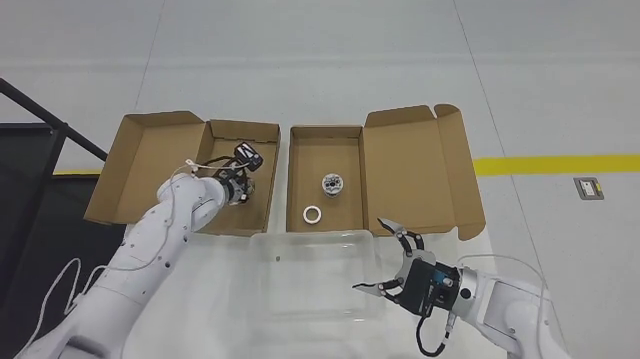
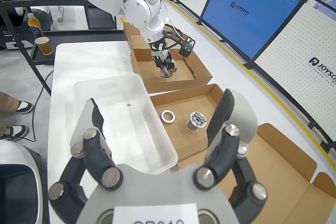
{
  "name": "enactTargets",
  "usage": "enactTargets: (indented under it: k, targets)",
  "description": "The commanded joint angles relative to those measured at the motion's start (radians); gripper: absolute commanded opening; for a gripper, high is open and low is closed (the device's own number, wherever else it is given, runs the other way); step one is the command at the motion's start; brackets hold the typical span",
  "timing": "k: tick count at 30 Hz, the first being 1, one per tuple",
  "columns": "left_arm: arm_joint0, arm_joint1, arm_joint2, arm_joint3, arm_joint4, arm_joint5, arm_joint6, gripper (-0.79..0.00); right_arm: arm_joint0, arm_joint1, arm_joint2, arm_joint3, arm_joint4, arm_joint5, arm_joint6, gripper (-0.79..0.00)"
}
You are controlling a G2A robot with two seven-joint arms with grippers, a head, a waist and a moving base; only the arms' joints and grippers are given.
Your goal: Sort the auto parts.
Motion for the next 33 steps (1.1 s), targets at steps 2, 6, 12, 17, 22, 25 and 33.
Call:
enactTargets:
  k: [2, 6, 12, 17, 22, 25, 33]
  targets:
    - [-0.019, -0.029, 0.021, 0.062, 0.005, 0.015, 0.031, -0.785, 0.0, 0.0, 0.0, 0.0, 0.0, 0.0, 0.0, 0.0]
    - [-0.04, -0.059, 0.034, 0.124, 0.0, 0.015, 0.055, -0.674, 0.0, 0.0, 0.0, 0.0, 0.0, 0.0, 0.0, 0.0]
    - [-0.064, -0.095, 0.039, 0.198, 0.005, 0.004, 0.084, -0.465, 0.0, 0.0, 0.0, 0.0, 0.0, 0.0, 0.0, 0.0]
    - [-0.073, -0.103, 0.013, 0.22, 0.0, -0.034, 0.13, -0.413, 0.0, 0.0, 0.0, 0.0, 0.0, 0.0, 0.0, 0.0]
    - [-0.054, -0.08, -0.05, 0.167, -0.014, -0.127, 0.196, -0.32, 0.0, 0.0, 0.0, 0.0, 0.0, 0.0, 0.0, 0.0]
    - [-0.018, -0.051, -0.107, 0.084, -0.013, -0.178, 0.228, -0.179, 0.0, 0.0, 0.0, 0.0, 0.0, 0.0, 0.0, 0.0]
    - [0.205, 0.049, -0.34, -0.291, -0.011, -0.263, 0.244, 0.0, 0.0, 0.0, 0.0, 0.0, 0.0, 0.0, 0.0, 0.0]
